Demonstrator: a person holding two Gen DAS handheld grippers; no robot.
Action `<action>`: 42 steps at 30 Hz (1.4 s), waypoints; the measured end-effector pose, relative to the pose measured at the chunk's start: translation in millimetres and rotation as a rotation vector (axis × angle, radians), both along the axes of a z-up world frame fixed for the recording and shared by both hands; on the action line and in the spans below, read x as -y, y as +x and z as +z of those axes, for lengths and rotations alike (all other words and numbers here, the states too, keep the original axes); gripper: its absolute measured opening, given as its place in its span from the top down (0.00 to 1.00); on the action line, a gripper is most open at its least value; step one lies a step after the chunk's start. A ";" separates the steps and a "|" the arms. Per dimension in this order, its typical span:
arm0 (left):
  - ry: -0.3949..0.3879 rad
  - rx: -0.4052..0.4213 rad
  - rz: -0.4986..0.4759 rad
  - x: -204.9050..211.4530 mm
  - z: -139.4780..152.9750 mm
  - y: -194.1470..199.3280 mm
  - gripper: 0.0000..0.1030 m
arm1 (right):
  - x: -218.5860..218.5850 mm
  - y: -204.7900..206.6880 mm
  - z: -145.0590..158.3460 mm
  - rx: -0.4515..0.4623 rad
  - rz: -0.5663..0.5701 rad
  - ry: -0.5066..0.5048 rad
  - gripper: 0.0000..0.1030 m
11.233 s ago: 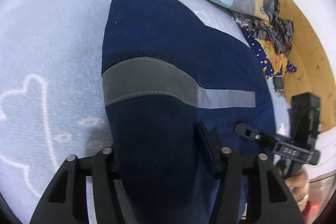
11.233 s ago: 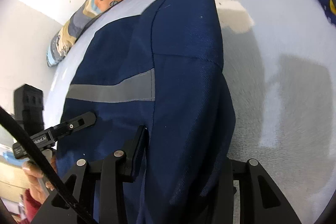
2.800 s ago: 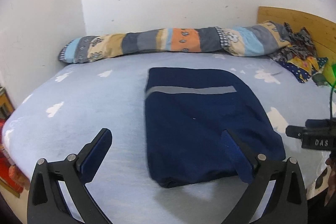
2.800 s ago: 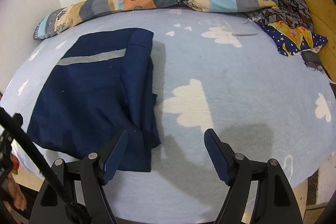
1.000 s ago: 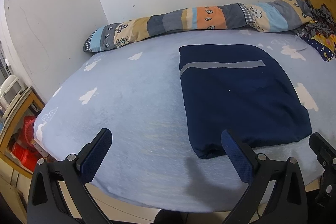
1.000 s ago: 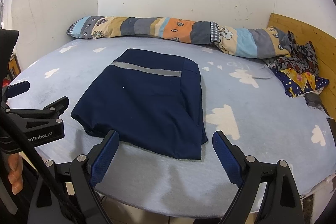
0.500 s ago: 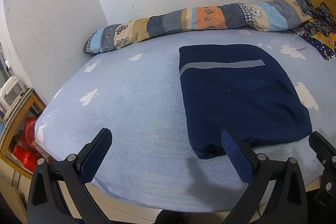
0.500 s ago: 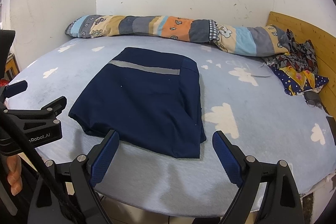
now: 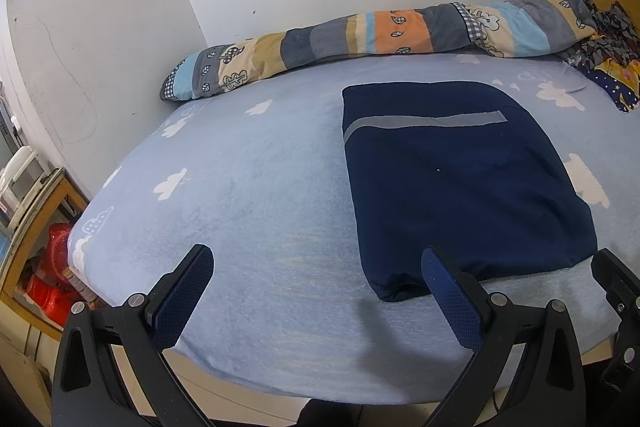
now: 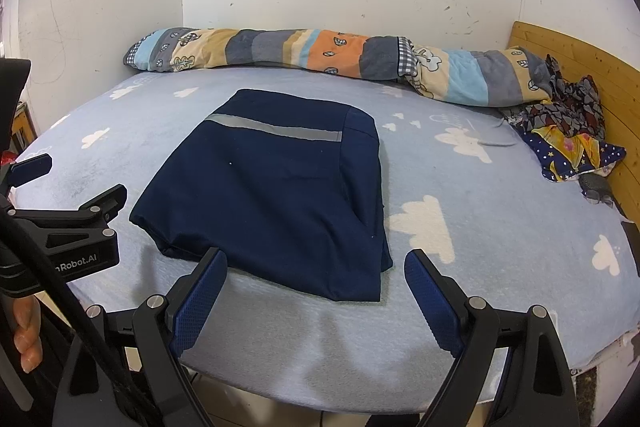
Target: Fold large clothes
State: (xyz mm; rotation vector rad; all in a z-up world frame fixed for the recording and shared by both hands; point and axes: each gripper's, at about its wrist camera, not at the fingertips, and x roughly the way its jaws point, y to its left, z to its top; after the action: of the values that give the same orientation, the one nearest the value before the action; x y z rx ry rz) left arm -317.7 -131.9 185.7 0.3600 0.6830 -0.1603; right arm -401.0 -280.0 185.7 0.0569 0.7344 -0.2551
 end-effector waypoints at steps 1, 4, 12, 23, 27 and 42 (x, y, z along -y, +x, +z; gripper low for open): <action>-0.001 -0.001 -0.002 -0.8 0.3 0.0 0.00 | 0.4 0.0 -0.2 0.000 -0.001 -0.001 0.10; 0.001 -0.001 -0.003 -1.3 -0.5 0.8 0.00 | 0.3 -0.4 -0.4 0.000 -0.002 -0.001 0.10; 0.005 0.001 -0.006 -3.0 -1.5 2.2 0.00 | 0.0 -0.3 -0.8 -0.001 -0.002 0.000 0.10; 0.009 0.003 -0.005 -2.7 -1.6 1.6 0.00 | 0.6 -0.3 -0.8 -0.003 -0.002 -0.002 0.10; 0.009 0.004 -0.006 -2.2 -1.6 1.9 0.00 | 0.5 -0.4 -0.7 -0.003 -0.001 -0.001 0.10; 0.009 0.004 0.000 -3.7 -1.4 1.9 0.00 | 1.2 -0.9 -1.0 -0.002 -0.002 -0.002 0.10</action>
State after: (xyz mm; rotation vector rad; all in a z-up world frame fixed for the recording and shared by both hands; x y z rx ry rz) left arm -315.9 -128.1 184.3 0.3691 0.6800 -0.1564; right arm -401.9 -281.1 184.6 0.0558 0.7364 -0.2580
